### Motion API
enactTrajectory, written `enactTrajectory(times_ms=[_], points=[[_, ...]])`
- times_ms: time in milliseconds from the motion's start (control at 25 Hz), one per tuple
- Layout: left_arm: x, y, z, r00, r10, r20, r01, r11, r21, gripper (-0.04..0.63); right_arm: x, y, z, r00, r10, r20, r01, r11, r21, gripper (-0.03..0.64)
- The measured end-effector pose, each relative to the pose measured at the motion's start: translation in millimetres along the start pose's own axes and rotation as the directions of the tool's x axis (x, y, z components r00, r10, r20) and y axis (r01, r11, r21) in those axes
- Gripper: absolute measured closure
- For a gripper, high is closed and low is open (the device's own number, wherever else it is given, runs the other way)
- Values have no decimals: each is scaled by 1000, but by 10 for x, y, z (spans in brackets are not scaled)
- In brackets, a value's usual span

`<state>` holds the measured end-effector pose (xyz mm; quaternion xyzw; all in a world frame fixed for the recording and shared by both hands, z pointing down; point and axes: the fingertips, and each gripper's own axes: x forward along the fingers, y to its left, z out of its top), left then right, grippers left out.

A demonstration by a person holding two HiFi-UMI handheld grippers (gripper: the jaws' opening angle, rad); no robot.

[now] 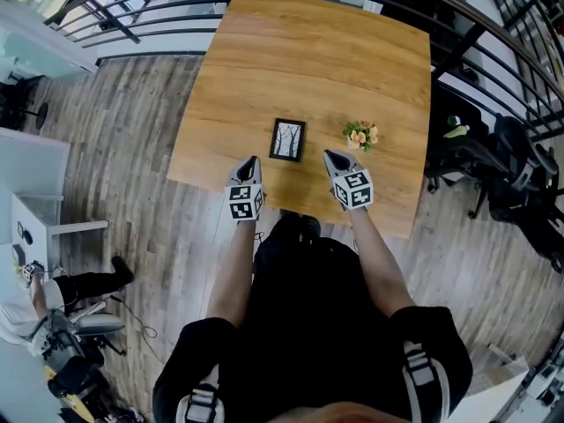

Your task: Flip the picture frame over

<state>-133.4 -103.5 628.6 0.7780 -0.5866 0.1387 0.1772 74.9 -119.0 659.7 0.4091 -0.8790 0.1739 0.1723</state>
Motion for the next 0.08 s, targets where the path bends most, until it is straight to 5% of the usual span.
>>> enactTrajectory(times_ms=[80], points=[[-25,-45,-13,1000,1,1,-1,1000,0,568,-43,-16,-33,1000,-2,-1,2,1000,2,609]])
